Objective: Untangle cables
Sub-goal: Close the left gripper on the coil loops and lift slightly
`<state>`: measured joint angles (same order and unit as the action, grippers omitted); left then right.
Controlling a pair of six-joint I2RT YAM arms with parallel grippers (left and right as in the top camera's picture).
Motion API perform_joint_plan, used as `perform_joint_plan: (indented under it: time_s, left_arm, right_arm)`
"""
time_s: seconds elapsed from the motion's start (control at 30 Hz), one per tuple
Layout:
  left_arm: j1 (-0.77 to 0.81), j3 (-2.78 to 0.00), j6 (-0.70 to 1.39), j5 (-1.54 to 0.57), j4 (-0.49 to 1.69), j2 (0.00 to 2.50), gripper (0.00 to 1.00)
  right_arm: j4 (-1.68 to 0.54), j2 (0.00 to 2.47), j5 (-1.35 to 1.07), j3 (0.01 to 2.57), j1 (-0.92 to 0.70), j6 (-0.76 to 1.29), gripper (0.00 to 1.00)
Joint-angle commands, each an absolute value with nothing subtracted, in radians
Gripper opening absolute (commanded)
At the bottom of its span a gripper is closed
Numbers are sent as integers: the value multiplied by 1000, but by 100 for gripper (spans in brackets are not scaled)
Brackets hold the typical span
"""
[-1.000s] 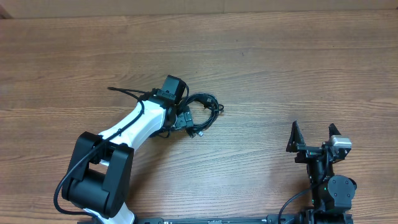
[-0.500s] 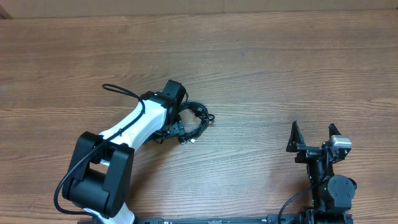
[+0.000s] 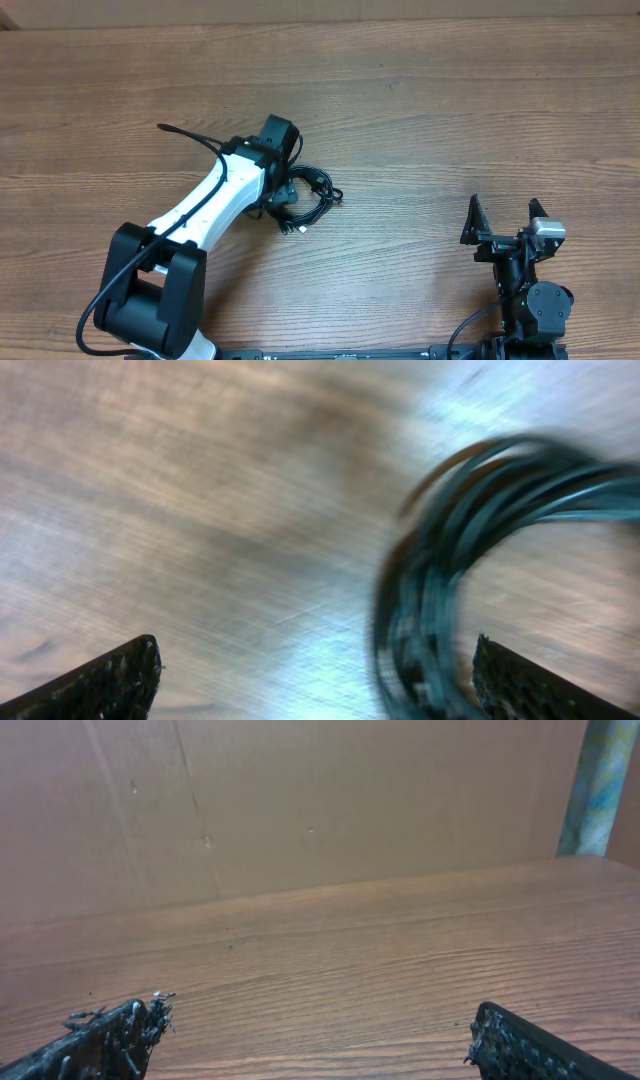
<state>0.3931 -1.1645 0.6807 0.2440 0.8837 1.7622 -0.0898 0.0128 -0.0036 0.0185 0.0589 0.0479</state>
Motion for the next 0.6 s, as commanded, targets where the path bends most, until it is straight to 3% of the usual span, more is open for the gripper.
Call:
perform_joint_plan:
  time_s: [0.0,0.57]
  left_arm:
    - [393,-1183,674,196,870,1739,100]
    - [396,-1120,789,133,788,1748,99]
  right_arm:
    - [-84,3,-10,8,63,45,100]
    - [-84,3,-10,8,63,45,100]
